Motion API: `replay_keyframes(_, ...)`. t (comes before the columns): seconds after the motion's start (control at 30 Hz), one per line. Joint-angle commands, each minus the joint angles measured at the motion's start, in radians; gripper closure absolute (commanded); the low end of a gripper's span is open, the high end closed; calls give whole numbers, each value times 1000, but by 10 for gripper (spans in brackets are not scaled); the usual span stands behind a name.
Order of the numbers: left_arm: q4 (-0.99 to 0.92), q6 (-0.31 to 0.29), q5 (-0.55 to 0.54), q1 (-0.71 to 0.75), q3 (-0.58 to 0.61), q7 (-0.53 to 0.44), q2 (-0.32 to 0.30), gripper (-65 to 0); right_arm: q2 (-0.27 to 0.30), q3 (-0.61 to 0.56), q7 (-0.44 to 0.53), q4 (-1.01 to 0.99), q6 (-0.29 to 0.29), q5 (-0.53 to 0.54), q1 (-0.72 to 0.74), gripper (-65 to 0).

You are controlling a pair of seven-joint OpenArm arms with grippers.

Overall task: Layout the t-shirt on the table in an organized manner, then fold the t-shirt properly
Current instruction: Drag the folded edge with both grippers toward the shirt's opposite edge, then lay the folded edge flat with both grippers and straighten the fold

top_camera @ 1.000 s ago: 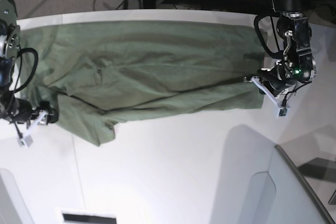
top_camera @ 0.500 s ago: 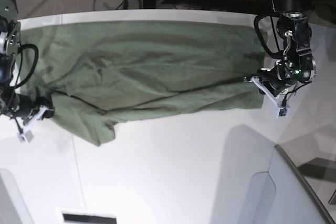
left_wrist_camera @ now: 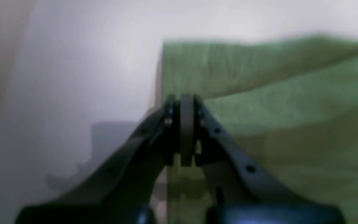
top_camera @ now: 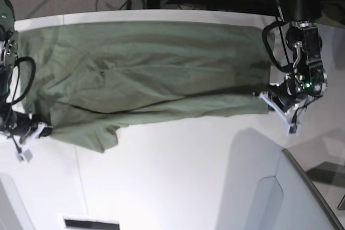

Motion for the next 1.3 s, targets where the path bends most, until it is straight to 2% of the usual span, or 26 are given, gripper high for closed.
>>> replay_keyframes(0.0, 29, 5, -6, -29, -4, -17, -13, 0, 16, -25, 19, 50, 8, 15, 36, 0)
replay_keyframes(0.2, 41, 5, -6, -76, -4, -15, -13, 0, 16, -119, 19, 158, 8, 15, 47, 0)
replay_keyframes(0.37, 41, 5, -9, -93, -4, -15, -15, 0, 21, -119, 24, 157, 8, 15, 58, 0)
replay_keyframes(0.63, 35, 5, -4, -121, -4, -15, -30, 0, 77, -111, 25, 160, 8, 15, 72, 0)
replay_keyframes(0.77, 36, 5, -4, -121, -4, -15, -33, 0, 81, -111, 16, 160, 8, 15, 64, 0)
replay_keyframes(0.9, 41, 5, -4, -116, -7, -15, -36, 0, 97, -109, -50, 197, 8, 17, 44, 0)
replay_keyframes(1.13, 42, 5, -14, -52, -4, -15, -59, 0, 96, -106, -183, 412, 8, 20, -86, 0)
replay_keyframes(1.27, 42, 3, -15, -4, -4, -15, -65, 0, 91, -19, -268, 491, 8, 20, -152, 0)
